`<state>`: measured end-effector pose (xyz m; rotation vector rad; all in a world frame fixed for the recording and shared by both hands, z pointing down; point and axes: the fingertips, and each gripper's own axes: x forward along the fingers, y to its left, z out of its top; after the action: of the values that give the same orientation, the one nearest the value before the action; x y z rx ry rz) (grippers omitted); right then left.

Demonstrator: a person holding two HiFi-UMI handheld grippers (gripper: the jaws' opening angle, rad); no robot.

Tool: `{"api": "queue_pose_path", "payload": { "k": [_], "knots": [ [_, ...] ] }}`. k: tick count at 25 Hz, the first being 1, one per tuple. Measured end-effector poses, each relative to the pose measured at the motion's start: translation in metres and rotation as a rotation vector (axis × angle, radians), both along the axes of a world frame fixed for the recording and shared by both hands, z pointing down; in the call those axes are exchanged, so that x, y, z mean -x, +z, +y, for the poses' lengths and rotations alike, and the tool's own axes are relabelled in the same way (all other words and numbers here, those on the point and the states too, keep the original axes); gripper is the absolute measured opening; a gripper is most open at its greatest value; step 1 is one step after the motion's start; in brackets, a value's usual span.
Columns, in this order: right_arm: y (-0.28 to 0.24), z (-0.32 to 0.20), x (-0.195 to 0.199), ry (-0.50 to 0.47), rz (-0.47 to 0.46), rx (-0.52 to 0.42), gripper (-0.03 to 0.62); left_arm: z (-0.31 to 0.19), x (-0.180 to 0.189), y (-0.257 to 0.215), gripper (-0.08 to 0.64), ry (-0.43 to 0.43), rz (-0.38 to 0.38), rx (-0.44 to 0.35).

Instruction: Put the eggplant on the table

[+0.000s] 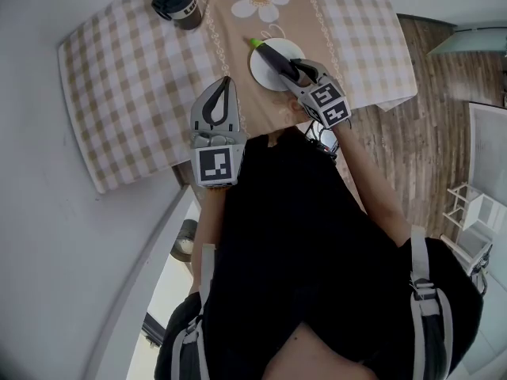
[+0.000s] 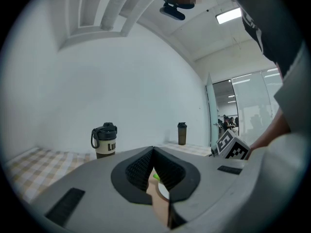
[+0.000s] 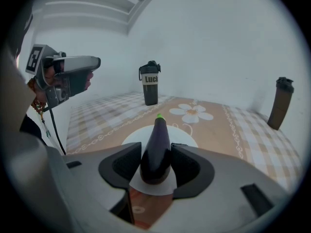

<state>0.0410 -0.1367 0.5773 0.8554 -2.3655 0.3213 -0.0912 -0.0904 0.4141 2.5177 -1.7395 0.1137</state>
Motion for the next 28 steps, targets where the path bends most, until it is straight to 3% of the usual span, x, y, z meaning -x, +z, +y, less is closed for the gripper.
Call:
{"api": "queue_pose_path", "payload": {
  "k": [13, 23, 28],
  "knots": [
    [-0.006, -0.001, 0.004, 0.010, -0.042, 0.008, 0.229, -0.002, -0.003, 0.003, -0.008, 0.014, 0.001, -0.003],
    [-0.041, -0.003, 0.013, 0.017, -0.071, -0.028, 0.228, -0.004, 0.003, -0.008, -0.008, 0.021, 0.011, -0.005],
    [-0.044, -0.005, 0.011, 0.025, -0.135, -0.038, 0.227, -0.008, -0.005, -0.001, -0.008, 0.023, -0.004, -0.016]
  ]
}}
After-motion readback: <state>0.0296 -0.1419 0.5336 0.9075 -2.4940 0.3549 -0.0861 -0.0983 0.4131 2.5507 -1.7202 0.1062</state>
